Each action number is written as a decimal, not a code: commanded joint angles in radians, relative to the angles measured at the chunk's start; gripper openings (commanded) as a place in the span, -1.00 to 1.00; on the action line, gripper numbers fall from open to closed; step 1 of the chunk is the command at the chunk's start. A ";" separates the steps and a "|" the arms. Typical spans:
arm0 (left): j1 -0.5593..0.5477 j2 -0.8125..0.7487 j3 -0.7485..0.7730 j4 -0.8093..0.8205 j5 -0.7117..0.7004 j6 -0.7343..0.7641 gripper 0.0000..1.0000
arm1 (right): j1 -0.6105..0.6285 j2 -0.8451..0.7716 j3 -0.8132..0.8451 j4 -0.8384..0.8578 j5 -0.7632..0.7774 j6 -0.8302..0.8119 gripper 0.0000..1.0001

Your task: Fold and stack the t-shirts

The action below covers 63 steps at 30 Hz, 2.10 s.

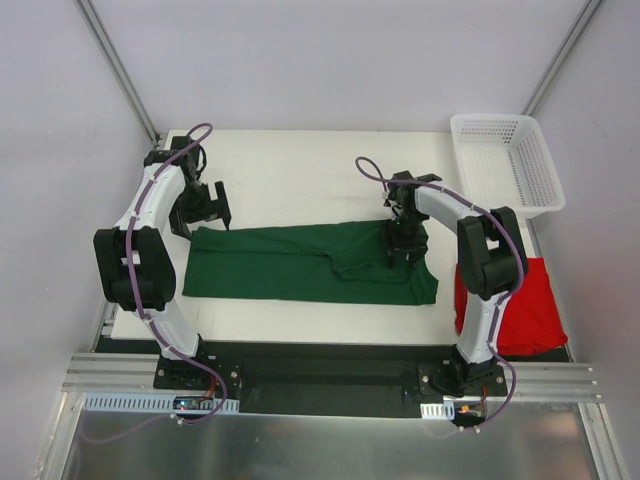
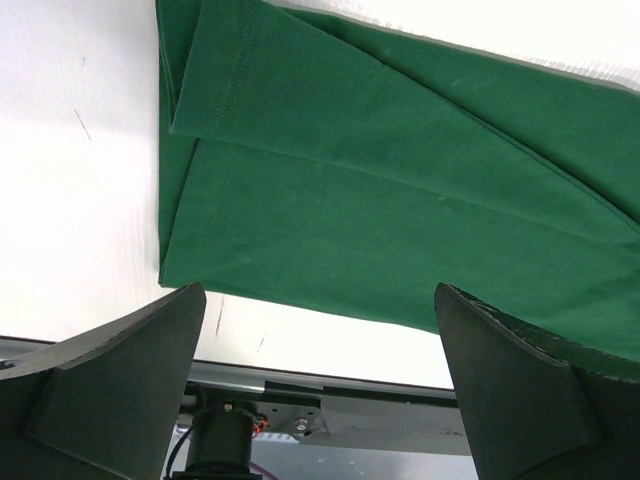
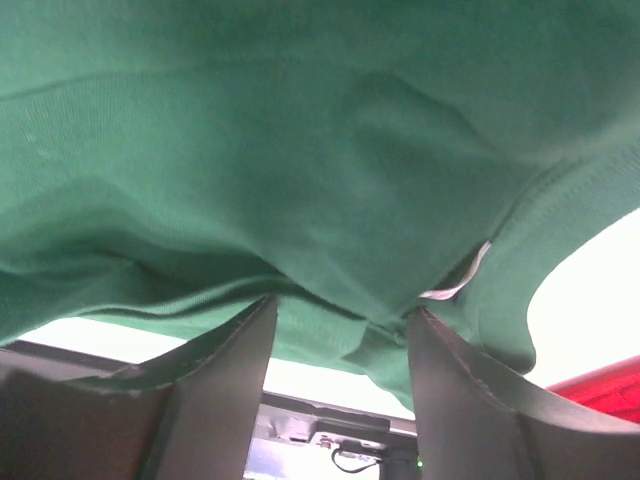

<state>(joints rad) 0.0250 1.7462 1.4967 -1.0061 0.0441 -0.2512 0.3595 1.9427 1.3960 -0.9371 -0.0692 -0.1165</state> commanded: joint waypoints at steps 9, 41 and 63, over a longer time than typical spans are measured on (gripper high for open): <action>-0.010 -0.024 0.011 -0.012 -0.003 0.001 0.99 | 0.001 -0.037 0.003 -0.020 -0.069 0.001 -0.22; -0.017 -0.040 -0.004 -0.012 0.000 -0.008 0.99 | 0.045 -0.119 -0.058 -0.046 0.005 0.017 0.09; -0.019 -0.042 -0.009 -0.014 -0.003 -0.013 0.99 | 0.033 -0.100 -0.071 -0.028 -0.035 0.006 -0.43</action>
<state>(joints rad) 0.0181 1.7462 1.4895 -1.0065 0.0441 -0.2516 0.3943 1.8709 1.3201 -0.9512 -0.0917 -0.1085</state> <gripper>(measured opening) 0.993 0.301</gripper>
